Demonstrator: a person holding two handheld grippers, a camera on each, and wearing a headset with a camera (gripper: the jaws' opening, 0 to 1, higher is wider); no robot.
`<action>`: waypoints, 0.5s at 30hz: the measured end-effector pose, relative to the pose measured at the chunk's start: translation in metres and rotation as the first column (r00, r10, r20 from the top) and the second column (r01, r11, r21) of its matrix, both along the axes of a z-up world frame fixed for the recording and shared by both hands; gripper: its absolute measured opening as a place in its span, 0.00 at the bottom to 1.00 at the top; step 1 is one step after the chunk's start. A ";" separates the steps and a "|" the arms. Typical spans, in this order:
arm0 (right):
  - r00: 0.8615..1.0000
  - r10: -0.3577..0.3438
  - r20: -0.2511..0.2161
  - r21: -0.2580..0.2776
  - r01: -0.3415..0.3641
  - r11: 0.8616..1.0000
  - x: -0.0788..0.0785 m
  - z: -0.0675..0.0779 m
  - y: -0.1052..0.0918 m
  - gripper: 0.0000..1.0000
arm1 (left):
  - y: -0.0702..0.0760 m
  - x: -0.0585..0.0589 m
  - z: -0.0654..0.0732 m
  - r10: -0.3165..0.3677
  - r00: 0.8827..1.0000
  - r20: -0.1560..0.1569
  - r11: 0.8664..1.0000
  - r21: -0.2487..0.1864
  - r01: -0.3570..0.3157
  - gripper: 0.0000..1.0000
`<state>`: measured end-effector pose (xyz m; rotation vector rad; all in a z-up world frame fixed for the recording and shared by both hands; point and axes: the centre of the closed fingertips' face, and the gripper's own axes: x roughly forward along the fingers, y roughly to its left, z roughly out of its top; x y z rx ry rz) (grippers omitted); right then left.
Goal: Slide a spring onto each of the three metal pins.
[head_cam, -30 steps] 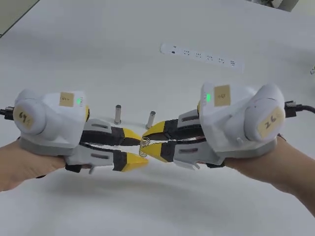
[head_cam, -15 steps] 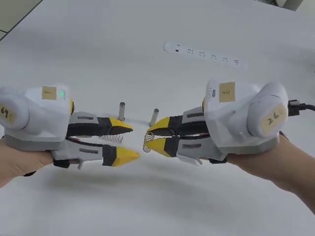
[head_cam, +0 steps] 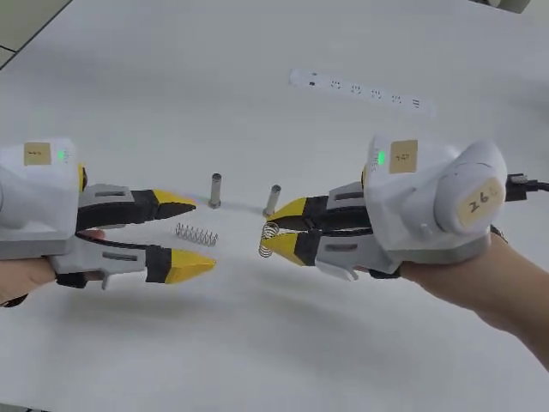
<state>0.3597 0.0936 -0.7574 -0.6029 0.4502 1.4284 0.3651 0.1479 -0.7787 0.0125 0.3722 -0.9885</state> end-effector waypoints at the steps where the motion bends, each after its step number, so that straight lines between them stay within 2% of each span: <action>1: 1.000 -0.003 -0.001 -0.001 0.003 1.000 0.001 -0.001 -0.001 0.07 | 0.003 -0.001 0.000 0.006 1.000 0.004 1.000 0.000 -0.006 0.44; 4: 1.000 -0.014 0.001 -0.001 0.014 1.000 0.003 -0.002 -0.002 0.07 | 0.010 -0.002 -0.003 0.026 1.000 0.000 1.000 0.017 -0.026 0.46; 7: 1.000 -0.024 0.001 0.003 0.024 1.000 0.005 -0.002 -0.003 0.07 | 0.018 -0.001 -0.002 0.064 0.998 -0.005 0.998 -0.005 -0.064 0.49; 10: 0.999 -0.037 -0.001 0.007 0.037 0.999 0.007 -0.003 -0.004 0.07 | 0.026 0.000 0.000 0.105 0.995 -0.004 0.994 -0.021 -0.105 0.58; 13: 0.998 -0.058 -0.010 0.015 0.059 0.998 0.010 -0.004 -0.005 0.07 | 0.030 0.000 0.000 0.115 0.993 0.003 0.993 -0.014 -0.115 0.62; 15: 0.998 -0.069 -0.011 0.019 0.069 0.997 0.011 -0.005 -0.005 0.07 | 0.033 -0.001 -0.002 0.127 0.992 -0.005 0.992 -0.011 -0.127 0.64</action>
